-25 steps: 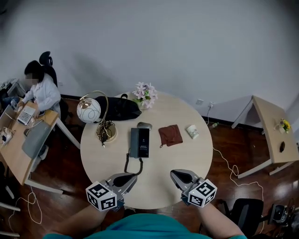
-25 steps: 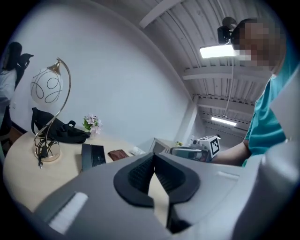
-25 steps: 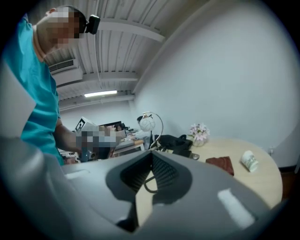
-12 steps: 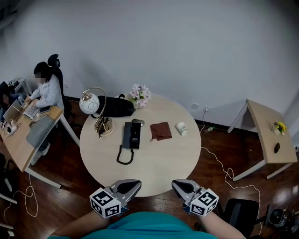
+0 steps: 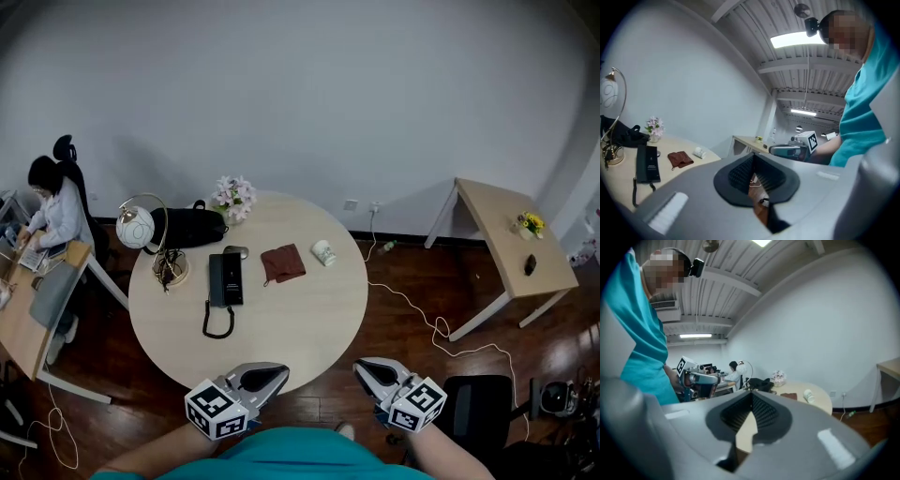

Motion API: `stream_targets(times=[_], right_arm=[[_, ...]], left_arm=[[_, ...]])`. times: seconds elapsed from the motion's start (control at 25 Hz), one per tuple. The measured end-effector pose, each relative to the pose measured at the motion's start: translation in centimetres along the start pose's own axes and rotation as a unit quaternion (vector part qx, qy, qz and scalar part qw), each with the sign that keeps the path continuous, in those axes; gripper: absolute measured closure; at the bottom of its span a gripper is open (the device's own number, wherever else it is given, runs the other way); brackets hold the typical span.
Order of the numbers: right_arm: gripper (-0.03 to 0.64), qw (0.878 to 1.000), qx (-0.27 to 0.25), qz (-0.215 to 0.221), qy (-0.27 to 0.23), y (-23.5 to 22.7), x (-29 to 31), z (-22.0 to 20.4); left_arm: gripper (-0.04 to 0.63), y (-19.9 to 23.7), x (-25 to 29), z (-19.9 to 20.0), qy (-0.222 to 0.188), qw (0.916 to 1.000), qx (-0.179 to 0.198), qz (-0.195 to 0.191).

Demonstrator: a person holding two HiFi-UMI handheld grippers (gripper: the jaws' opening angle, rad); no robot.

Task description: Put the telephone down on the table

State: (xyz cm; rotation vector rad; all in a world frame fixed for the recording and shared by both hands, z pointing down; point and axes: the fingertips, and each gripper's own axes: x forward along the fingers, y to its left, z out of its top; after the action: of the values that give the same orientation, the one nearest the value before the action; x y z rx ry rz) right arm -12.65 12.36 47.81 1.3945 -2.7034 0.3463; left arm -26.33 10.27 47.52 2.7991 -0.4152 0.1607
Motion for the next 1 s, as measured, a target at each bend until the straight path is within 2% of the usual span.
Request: stream_targets(times=[0.16, 0.28, 0.48, 0.64, 0.8, 1.0], right_arm=[[0.615, 1.000, 0.005, -0.017, -0.003, -4.1, -4.4, -0.6], [0.615, 1.000, 0.001, -0.016, 0.002, -7.5, -8.1, -0.9], [0.615, 1.000, -0.009, -0.024, 0.005, -12.8, -14.6, -0.7], [0.615, 0.999, -0.017, -0.046, -0.001, -17.4, -19.1, -0.2], [0.615, 0.997, -0.012, -0.079, -0.005, -22.0, -21.8, 0.0], [0.615, 0.994, -0.006, -0.106, -0.010, -27.7, -22.1, 0.5]], left_arm=[[0.589, -3.1, 5.5, -0.3, 0.007, 0.9997, 0.016, -0.018], [0.589, -5.4, 10.7, -0.6, 0.000, 0.9998, 0.002, -0.018], [0.589, -10.3, 19.8, -1.6, -0.001, 0.9985, -0.032, -0.043], [0.589, -12.8, 26.2, -0.8, 0.007, 0.9968, -0.028, -0.074], [0.589, -13.4, 31.3, 0.3, 0.015, 0.9946, -0.024, -0.100], [0.589, -11.0, 37.1, 1.8, 0.016, 0.9926, -0.022, -0.119]])
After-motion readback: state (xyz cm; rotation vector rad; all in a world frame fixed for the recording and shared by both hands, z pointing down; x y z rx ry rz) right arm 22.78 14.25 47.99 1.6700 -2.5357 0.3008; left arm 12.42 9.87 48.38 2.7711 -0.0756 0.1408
